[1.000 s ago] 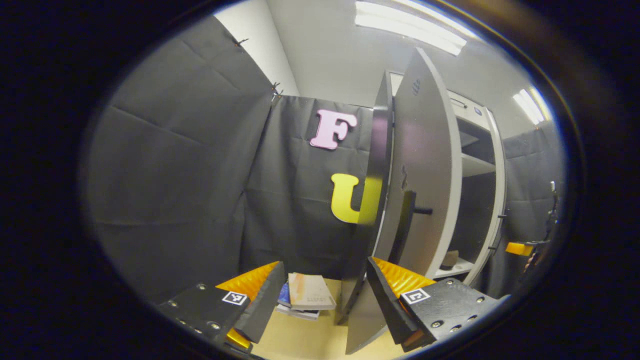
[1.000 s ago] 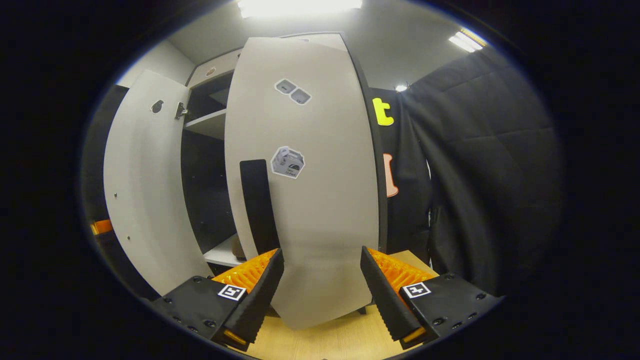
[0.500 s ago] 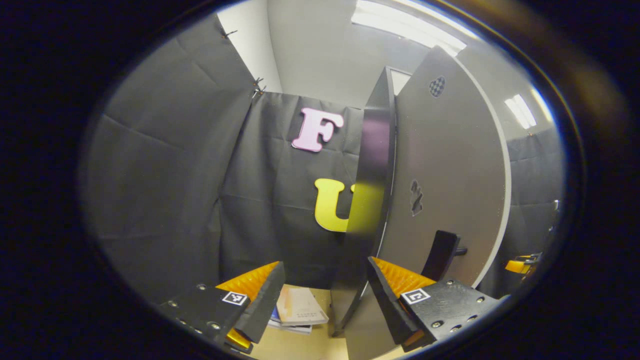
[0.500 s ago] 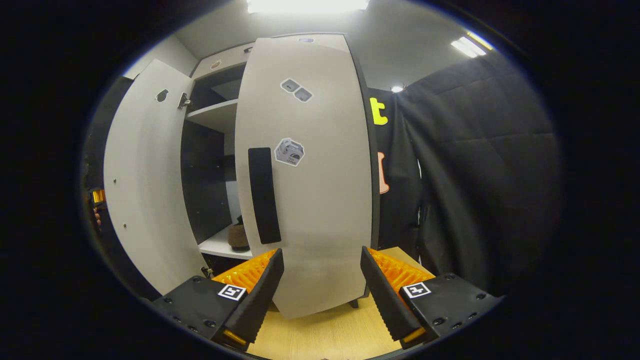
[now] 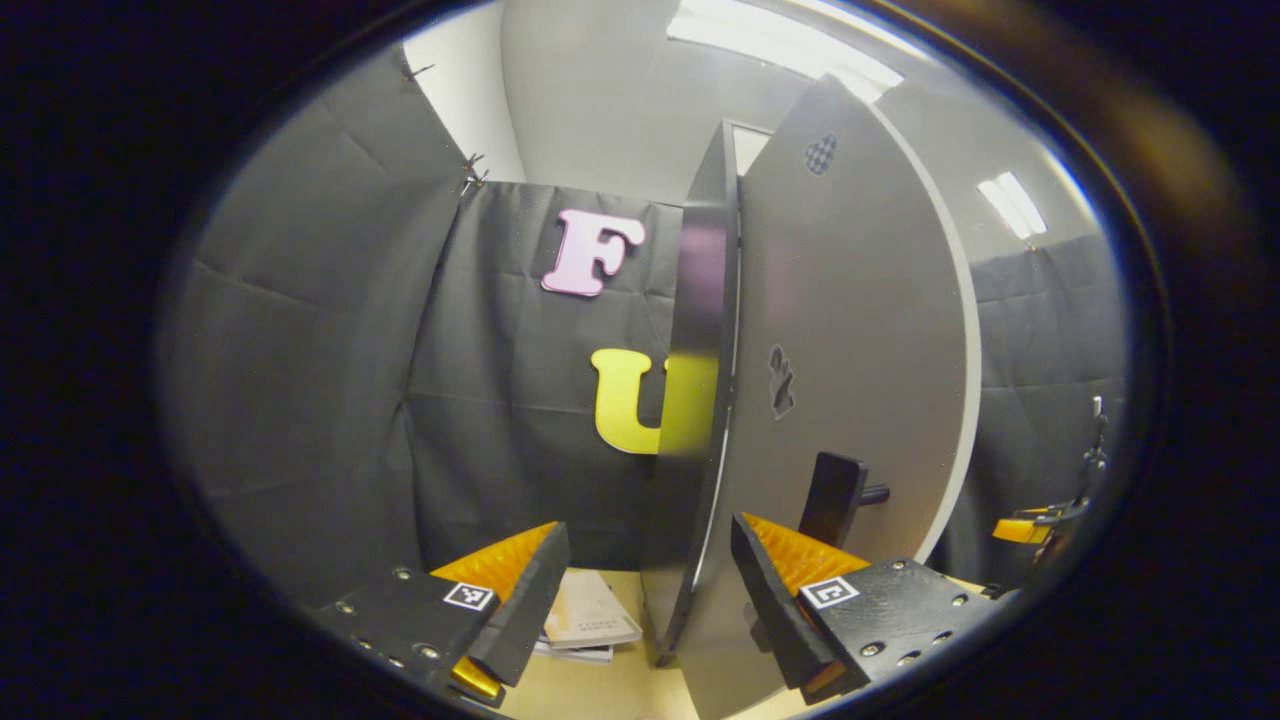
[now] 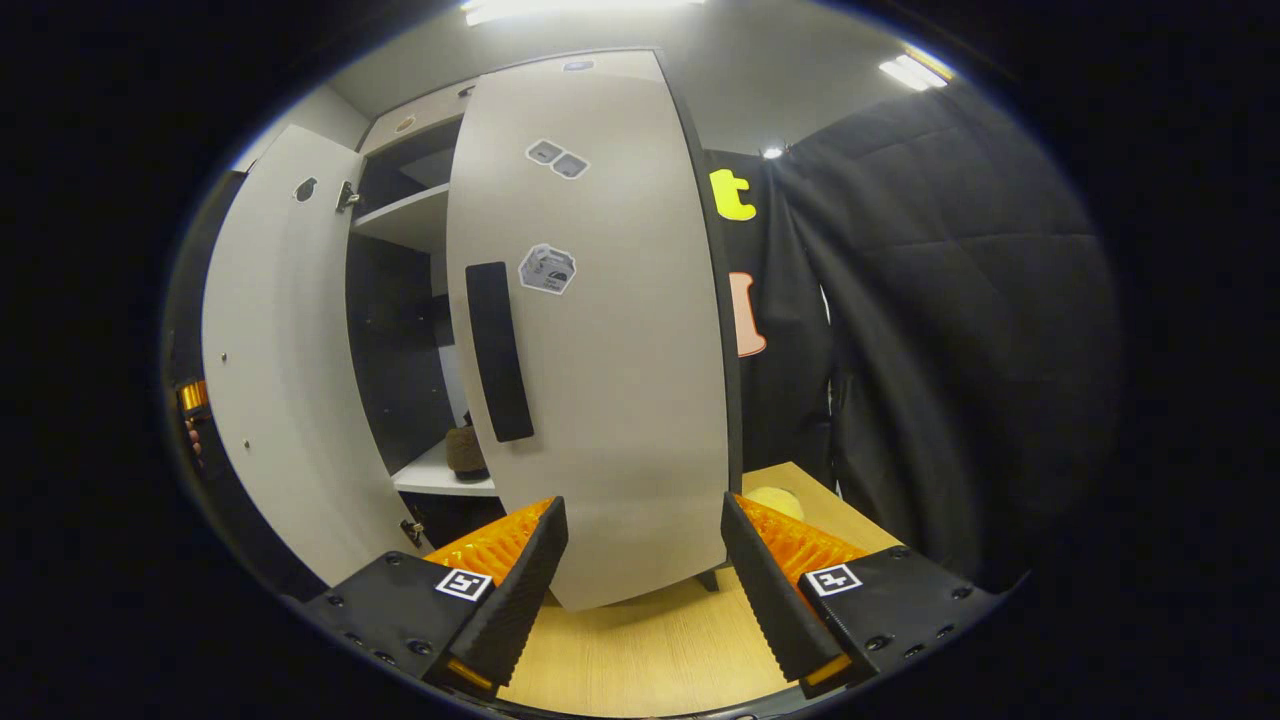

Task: Grab one shoe with the right hand and put it into the shoe cabinet, grab the other shoe with the left hand and put it into the shoe cabinet; then close the right door with the right hand and the left door with the left hand.

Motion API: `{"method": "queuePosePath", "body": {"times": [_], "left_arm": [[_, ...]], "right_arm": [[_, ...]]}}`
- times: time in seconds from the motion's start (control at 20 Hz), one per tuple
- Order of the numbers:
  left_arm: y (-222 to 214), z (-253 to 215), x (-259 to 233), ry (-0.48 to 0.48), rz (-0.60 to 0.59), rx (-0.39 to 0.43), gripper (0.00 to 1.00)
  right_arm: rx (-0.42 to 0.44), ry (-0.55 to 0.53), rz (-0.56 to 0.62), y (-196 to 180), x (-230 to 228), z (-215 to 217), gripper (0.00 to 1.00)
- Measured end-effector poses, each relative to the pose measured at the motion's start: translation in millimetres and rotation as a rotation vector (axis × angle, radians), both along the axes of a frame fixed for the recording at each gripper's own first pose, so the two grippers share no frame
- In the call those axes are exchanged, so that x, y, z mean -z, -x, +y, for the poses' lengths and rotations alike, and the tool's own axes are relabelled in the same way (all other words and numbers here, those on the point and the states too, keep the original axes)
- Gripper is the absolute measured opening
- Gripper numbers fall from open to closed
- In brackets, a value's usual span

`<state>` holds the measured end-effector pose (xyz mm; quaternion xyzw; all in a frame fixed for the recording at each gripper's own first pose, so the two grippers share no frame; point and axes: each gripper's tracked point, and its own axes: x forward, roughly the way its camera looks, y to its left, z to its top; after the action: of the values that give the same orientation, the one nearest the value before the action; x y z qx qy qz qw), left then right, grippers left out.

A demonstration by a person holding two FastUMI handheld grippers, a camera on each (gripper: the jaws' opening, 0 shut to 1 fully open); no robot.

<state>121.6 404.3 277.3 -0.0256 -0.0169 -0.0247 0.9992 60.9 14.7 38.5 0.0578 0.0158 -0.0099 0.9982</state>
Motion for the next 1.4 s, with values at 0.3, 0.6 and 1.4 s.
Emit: {"method": "queuePosePath", "body": {"times": [0.3, 0.6, 1.4], "left_arm": [[2.2, -13.7, 0.5, -0.014, 0.01, -0.03, 0.94], [2.2, -49.3, 2.4, 0.005, 0.013, -0.029, 1.0], [-16.6, -184.4, 35.0, 0.178, 0.047, -0.158, 0.94]], "right_arm": [[-0.01, -0.018, -0.001, -0.4, 1.5, -7.8, 0.98], [-0.023, -0.019, 0.009, -1.2, 5.3, -24.3, 0.98], [-0.119, -0.02, 0.032, -34.9, -10.8, -73.6, 0.98]]}}
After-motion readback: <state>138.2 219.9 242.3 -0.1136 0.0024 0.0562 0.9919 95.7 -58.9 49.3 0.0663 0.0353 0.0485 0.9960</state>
